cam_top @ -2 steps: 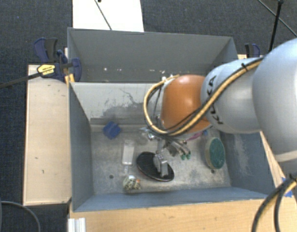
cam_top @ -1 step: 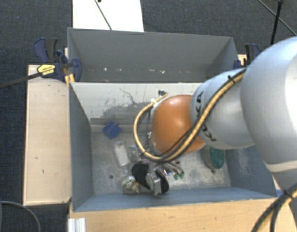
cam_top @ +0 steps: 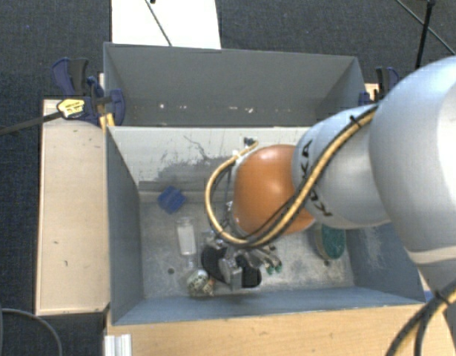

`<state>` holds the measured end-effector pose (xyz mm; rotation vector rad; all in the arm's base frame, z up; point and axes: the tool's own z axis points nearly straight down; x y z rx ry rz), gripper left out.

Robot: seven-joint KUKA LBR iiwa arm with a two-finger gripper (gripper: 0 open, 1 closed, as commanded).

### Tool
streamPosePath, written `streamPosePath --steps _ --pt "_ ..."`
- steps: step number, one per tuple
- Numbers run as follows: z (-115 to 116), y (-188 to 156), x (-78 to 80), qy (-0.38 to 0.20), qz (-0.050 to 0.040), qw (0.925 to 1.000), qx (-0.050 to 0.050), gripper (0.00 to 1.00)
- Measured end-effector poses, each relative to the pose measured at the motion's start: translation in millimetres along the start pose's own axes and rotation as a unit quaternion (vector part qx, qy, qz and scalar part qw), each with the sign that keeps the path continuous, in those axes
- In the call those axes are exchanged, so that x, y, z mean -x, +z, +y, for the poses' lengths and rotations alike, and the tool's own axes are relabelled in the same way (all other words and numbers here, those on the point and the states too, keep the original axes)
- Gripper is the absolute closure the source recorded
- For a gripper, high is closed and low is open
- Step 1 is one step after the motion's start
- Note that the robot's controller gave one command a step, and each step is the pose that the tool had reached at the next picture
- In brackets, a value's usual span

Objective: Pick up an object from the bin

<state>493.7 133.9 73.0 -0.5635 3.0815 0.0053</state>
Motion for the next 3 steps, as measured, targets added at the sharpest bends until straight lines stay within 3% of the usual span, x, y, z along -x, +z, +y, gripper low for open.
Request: streamPosePath --steps 1,2,3 --pt "-14.1 1.0 14.8 0.068 0.0037 0.9977 0.001 1.0" --pt "-43.4 0.7 36.5 0.245 0.0024 0.9696 0.0 1.0" --pt "-41.7 -155.2 24.7 0.227 -0.0004 0.9738 -0.001 1.0"
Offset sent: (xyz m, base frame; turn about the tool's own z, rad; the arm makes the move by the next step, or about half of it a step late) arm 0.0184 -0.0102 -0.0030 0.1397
